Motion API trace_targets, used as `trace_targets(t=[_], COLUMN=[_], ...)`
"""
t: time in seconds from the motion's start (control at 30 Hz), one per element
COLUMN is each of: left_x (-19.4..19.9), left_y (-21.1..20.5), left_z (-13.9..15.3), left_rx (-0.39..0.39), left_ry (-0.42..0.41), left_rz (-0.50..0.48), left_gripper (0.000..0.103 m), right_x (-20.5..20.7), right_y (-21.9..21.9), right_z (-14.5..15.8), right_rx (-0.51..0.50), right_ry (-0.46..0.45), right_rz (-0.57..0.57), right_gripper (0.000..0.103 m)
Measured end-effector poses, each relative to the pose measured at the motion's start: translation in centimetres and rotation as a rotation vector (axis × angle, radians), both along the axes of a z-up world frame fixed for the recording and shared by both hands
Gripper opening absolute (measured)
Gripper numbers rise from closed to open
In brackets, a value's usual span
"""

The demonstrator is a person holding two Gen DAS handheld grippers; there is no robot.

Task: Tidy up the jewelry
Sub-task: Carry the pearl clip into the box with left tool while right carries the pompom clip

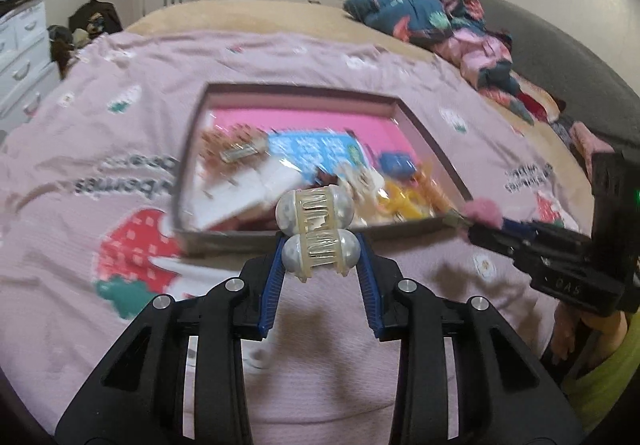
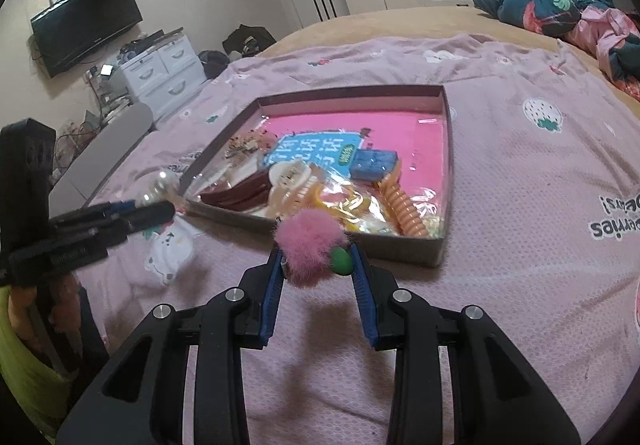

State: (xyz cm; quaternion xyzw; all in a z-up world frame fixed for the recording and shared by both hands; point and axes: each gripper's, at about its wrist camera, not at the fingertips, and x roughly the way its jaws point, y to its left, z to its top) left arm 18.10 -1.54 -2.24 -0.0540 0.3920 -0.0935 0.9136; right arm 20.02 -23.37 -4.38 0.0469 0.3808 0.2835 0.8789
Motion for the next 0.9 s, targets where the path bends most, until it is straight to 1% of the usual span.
trace_targets(t=[0.13, 0.33, 0.67, 0.77, 0.9], left_x=[0.3, 1.2, 4.1, 5.4, 7.0], left_y=[1.7, 3.2, 2.5, 2.0, 1.2], left_z=[1.1, 2.0, 3.3, 3.3, 2.8], left_rx=[-0.005, -0.032, -0.034, -0.033, -0.026], left_ry=[-0.025, -0.036, -0.050, -0.044, -0.041], left_rz=[0.044, 0.090, 0.088, 0.085, 0.075], left_gripper=[0.026, 0.026, 0.026, 0.026, 0.026], right_x=[0.1, 0.9, 3.5, 4.9, 6.3], right_y=[0.2, 0.3, -0.3, -0.4, -0.6], right_z=[0.8, 2.4, 5.4, 5.4, 4.0], right_rx=[0.015, 0.029, 0.016, 0.015, 0.002], right_ry=[-0.020, -0.059, -0.129, -0.126, -0.097], right_rz=[-0.006, -0.017, -0.078, -0.100, -0.128], right_gripper=[0.032, 0.032, 0.032, 0.032, 0.032])
